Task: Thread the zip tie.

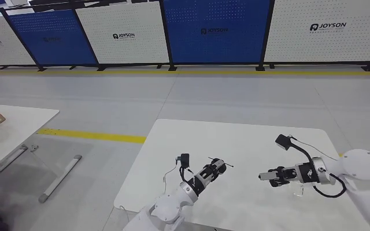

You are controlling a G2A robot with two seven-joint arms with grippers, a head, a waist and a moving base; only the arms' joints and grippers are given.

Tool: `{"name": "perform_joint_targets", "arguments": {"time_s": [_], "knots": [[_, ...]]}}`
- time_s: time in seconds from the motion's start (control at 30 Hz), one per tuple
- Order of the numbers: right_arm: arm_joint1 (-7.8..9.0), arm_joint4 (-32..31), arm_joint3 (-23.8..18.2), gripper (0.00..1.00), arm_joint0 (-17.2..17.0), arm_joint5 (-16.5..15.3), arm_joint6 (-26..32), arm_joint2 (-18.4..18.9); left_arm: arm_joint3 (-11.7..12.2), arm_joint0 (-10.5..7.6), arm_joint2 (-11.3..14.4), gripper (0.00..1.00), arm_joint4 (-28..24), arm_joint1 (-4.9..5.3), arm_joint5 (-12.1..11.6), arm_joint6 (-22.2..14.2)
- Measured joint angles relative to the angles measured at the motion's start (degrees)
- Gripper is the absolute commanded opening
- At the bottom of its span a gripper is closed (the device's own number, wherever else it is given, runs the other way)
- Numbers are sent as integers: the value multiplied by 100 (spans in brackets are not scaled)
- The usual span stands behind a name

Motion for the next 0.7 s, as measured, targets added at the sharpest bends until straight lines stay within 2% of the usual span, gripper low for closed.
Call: {"name": "perform_joint_targets", "arguments": {"time_s": [0.13,0.17,0.3,0.43,0.53,0.7], "knots": [[0,0,0,100,0,0,0,0,-447,188,-324,0,-645,29,-395,-181],[0,0,0,100,0,0,0,0,-568,248,-398,0,-723,45,-420,-276],[0,0,0,100,0,0,0,0,-1131,535,-710,0,-862,111,-476,-566],[0,0,0,100,0,0,0,0,-1642,873,-964,0,-950,149,-814,-650],[0,0,0,100,0,0,0,0,-1802,1057,-1069,0,-758,171,-890,-634],[0,0,0,100,0,0,0,0,-1817,1082,-1075,0,-735,171,-880,-588]]}}
